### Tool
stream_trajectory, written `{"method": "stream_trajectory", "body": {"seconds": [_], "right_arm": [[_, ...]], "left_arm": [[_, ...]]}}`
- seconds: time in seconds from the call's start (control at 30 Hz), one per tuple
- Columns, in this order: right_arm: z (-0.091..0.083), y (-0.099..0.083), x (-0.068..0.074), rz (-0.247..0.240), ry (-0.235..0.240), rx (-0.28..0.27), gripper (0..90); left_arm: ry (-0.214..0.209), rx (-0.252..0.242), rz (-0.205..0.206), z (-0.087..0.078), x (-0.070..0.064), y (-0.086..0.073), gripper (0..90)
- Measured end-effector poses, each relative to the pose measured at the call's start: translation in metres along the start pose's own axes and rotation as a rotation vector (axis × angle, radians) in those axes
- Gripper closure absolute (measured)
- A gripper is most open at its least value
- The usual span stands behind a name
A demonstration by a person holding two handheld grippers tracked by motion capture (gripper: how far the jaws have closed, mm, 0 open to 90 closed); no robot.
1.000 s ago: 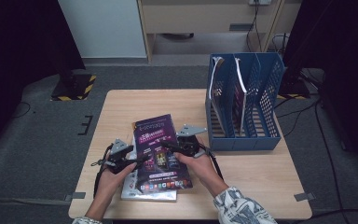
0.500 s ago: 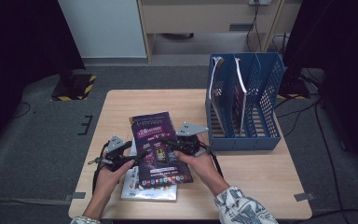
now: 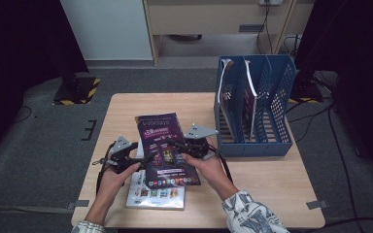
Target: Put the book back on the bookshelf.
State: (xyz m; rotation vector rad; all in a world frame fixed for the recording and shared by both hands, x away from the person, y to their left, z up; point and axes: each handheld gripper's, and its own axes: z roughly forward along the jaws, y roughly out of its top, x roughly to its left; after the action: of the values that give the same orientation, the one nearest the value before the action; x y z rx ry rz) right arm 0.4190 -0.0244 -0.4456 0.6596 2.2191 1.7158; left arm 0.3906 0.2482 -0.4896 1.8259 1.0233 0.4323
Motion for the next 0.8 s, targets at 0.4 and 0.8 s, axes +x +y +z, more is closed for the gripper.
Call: {"method": "stream_trajectory", "body": {"seconds": [0.4,0.8], "right_arm": [[-0.0059,0.0065,0.0024,-0.031,0.014,-0.055,82.3],[-0.0072,0.0087,0.0056,-0.050,0.044,-0.082,83.0]], "left_arm": [[-0.044,-0.036,-0.036,0.0048,-0.0002,0.0024,12.1],[-0.134,-0.028,-0.033,0.0109,-0.0018,0.0021,18.1]]}}
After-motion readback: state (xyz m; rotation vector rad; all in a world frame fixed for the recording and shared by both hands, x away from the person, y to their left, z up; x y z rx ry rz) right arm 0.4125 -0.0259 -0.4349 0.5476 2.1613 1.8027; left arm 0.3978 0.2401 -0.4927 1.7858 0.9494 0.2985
